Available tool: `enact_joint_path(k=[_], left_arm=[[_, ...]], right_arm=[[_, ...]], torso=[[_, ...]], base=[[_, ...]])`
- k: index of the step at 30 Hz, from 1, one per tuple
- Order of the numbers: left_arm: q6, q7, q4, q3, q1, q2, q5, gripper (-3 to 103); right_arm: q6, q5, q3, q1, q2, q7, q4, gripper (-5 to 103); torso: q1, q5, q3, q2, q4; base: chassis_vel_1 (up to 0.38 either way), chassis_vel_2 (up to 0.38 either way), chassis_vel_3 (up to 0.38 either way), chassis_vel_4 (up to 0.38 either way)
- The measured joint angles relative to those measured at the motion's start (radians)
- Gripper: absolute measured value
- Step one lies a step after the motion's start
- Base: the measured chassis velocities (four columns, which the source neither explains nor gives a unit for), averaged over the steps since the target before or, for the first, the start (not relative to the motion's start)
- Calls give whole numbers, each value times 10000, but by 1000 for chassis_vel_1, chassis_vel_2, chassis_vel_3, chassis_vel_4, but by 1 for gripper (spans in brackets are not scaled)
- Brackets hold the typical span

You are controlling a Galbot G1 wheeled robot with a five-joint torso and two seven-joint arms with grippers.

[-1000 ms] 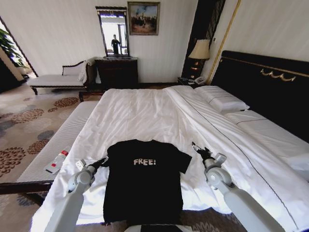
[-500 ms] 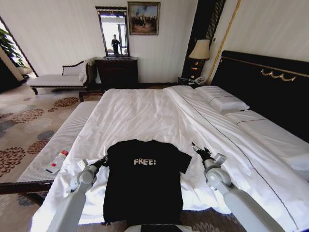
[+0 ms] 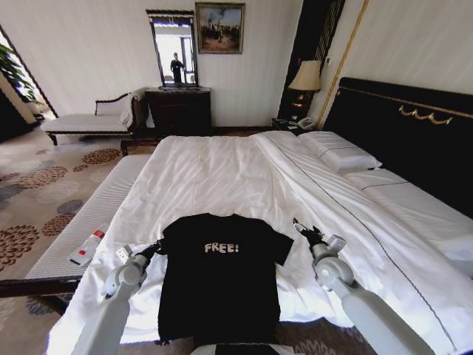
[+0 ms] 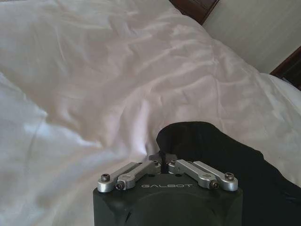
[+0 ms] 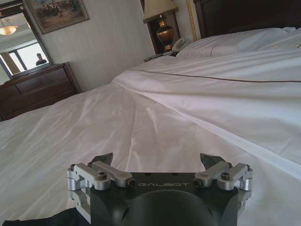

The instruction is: Fold the clothes on the bed.

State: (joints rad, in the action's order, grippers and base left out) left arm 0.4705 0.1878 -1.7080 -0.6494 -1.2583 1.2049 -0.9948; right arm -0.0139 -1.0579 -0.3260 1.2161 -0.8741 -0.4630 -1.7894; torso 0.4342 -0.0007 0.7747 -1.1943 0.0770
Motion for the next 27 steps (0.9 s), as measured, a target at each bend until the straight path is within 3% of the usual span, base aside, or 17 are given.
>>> enact_joint_path(k=[6,9,12,24,27], left_arm=[[-279,-169,-681,-84,-293,5,465,2],[-664,-537,-847,-85,-496,9,1324,2],[-768,-655,-866,-82,-591,9,1553,2],[-901,-679,-598,-203,-1021,74,1915,1],[-729,-565,-738,-268,-1249,118,1695,11]], right_arm=[[8,14,-17,21,0,4,-27,100],[12,35,-24,48,-15,5,-59,100],[16,43,-47,76,-17,6,-79,100],[67,124,-153,276,-16,18,-126,100],[70,131,-153,266,-30,20,-127,100]], torso=[[0,1,0,0,0],[0,1,0,0,0],[0,0,0,0,0],[0,0,-1,0,1],[0,0,0,0,0]], base=[[0,0,0,0],[0,0,0,0],[0,0,0,0],[0,0,0,0],[0,0,0,0]])
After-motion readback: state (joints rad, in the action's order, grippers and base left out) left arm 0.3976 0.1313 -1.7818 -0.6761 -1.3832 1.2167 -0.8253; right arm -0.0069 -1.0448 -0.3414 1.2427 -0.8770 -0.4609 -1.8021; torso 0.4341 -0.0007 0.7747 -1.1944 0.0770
